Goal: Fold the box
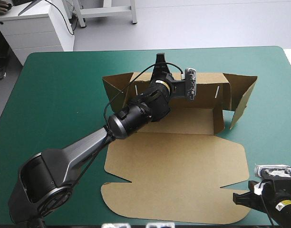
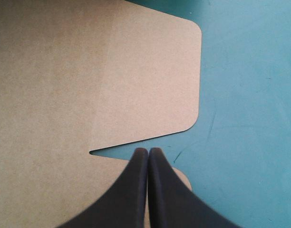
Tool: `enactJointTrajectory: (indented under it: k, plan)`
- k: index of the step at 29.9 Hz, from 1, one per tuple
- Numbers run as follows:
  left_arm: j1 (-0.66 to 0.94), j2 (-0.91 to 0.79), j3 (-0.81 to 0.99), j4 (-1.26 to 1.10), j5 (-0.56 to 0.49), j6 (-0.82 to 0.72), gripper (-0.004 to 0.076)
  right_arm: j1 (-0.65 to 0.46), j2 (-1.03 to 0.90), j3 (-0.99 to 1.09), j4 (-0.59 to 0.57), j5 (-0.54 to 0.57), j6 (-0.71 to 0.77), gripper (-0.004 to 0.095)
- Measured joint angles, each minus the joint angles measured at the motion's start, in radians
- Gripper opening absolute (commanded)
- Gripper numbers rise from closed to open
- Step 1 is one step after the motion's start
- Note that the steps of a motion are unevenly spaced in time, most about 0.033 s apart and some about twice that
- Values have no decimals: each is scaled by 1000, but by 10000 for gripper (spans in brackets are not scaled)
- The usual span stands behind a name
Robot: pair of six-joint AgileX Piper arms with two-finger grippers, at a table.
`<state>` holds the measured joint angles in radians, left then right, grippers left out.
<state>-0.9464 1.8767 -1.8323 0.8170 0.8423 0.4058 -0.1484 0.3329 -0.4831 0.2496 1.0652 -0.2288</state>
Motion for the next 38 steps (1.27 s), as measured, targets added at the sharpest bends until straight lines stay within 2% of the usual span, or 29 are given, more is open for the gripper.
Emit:
enactJointTrajectory:
  k: [4, 12, 19, 38]
  plan:
    - [-5, 0, 54, -2, -8, -7, -8, 0, 0, 0, 2, 0, 13, -14]
    - [-6, -11, 165, 107, -89, -34, -8, 0, 0, -7, 10, -5, 23, -14]
    - [-6, -12, 187, 133, -107, -44, -8, 0, 40, -121, 12, -7, 31, -14]
    - [-6, -6, 189, 133, -113, -44, -8, 0, 478, -579, 13, -13, 28, -14]
